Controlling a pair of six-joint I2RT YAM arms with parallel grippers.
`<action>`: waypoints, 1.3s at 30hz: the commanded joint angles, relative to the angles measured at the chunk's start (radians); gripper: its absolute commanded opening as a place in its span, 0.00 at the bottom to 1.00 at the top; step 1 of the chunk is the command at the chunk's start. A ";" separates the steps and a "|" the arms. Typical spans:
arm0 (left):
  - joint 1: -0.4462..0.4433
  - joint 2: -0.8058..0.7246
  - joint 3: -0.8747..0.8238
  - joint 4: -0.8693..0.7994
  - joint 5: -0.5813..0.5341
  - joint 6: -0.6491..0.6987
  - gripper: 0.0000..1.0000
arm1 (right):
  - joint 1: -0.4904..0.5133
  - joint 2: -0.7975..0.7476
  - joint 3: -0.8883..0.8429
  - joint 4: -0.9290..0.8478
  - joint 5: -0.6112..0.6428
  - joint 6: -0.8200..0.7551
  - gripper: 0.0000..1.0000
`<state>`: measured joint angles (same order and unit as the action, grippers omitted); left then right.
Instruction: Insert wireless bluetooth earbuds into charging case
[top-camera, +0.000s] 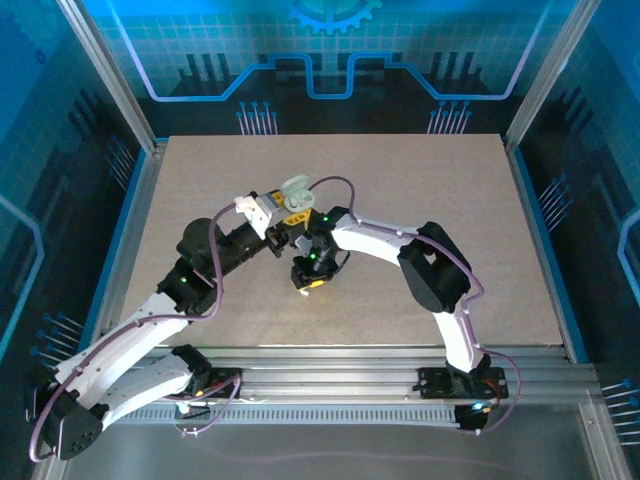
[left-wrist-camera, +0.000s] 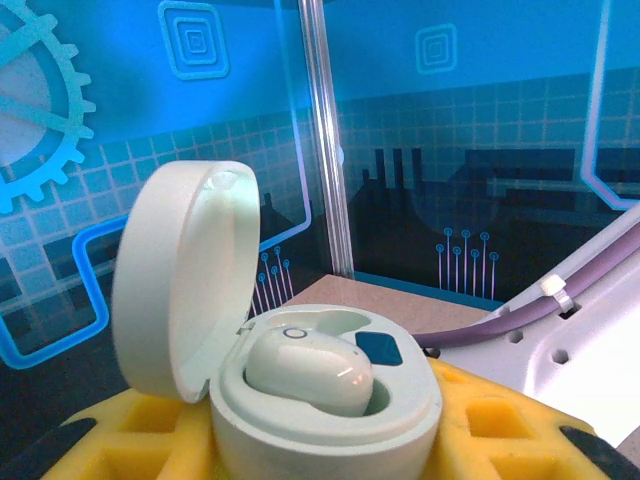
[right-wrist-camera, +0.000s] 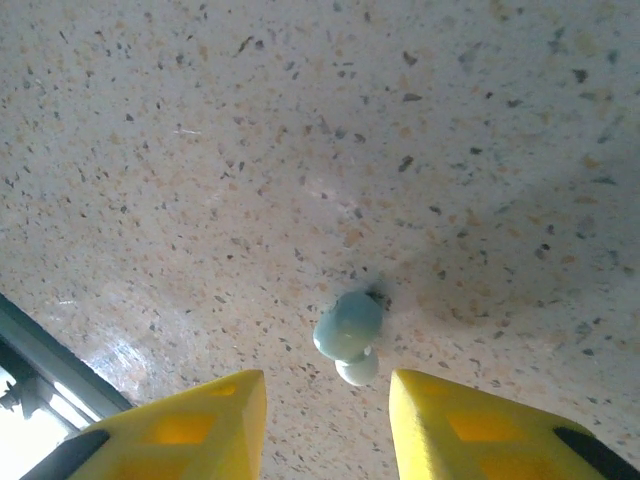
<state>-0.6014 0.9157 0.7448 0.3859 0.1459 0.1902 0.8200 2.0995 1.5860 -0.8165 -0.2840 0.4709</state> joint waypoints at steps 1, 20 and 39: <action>0.002 -0.011 0.029 0.028 0.002 0.004 0.37 | 0.014 0.027 0.059 -0.066 0.060 -0.007 0.39; 0.002 -0.021 0.016 0.030 -0.003 0.002 0.37 | 0.082 0.173 0.229 -0.204 0.189 0.007 0.37; 0.003 -0.009 0.018 0.039 0.000 -0.006 0.37 | 0.084 0.202 0.255 -0.198 0.173 0.020 0.32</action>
<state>-0.6014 0.9115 0.7448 0.3870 0.1459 0.1898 0.8917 2.2726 1.8149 -1.0027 -0.1009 0.4725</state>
